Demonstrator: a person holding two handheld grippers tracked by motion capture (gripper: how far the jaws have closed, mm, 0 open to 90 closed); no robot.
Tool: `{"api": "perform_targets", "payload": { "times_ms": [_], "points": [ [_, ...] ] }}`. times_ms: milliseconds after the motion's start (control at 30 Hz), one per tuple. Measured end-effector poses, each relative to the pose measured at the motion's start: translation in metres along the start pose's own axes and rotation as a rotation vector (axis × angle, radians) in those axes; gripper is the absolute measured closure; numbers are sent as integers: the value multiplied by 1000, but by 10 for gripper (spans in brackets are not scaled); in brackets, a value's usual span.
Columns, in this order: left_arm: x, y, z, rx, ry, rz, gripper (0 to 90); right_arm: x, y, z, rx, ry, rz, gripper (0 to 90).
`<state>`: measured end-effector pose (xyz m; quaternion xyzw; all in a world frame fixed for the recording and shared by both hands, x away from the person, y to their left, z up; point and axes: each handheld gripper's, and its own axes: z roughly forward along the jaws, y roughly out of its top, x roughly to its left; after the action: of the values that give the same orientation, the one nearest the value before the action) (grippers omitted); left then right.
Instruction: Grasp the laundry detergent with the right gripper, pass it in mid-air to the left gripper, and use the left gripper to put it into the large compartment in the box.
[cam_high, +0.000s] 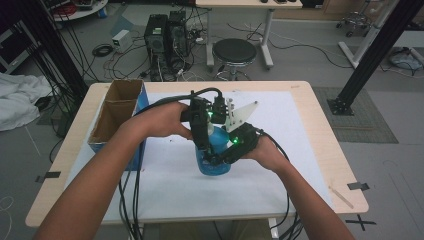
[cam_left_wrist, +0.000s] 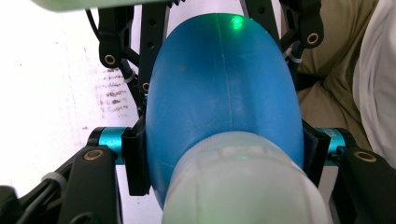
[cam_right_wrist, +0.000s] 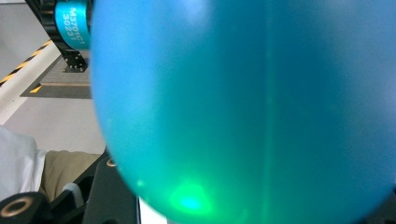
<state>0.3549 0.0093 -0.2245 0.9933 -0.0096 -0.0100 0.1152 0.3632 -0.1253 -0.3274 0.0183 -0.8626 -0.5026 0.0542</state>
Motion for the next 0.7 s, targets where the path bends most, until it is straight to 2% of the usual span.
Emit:
{"api": "perform_targets", "payload": {
  "times_ms": [267, 367, 433, 467, 500, 533, 567, 700],
  "points": [
    [-2, 1, -4, -7, 7, 10, 378, 2, 3, -2, 4, -7, -6, 422],
    [-2, 2, -3, 6, 5, 7, 379, 3, 4, -9, 12, -13, 21, 294],
    [-1, 1, -4, 7, 4, 5, 379, 4, 3, -14, 42, -40, 23, 213],
    [1, 0, -4, 8, 5, -3, 379, 4, 3, -16, 64, -46, 26, 212],
    [1, 0, -4, 8, 5, -3, 379, 4, 3, -16, 64, -46, 26, 212],
    [2, -3, -5, 10, 14, -15, 379, 6, 0, -21, 117, -52, 25, 212],
    [2, -3, -5, 10, 14, -15, 379, 8, -1, -24, 144, -69, 23, 212],
    [6, -9, -8, 11, 22, -34, 378, 10, -5, -33, 214, -119, 37, 211]
  ]
}}
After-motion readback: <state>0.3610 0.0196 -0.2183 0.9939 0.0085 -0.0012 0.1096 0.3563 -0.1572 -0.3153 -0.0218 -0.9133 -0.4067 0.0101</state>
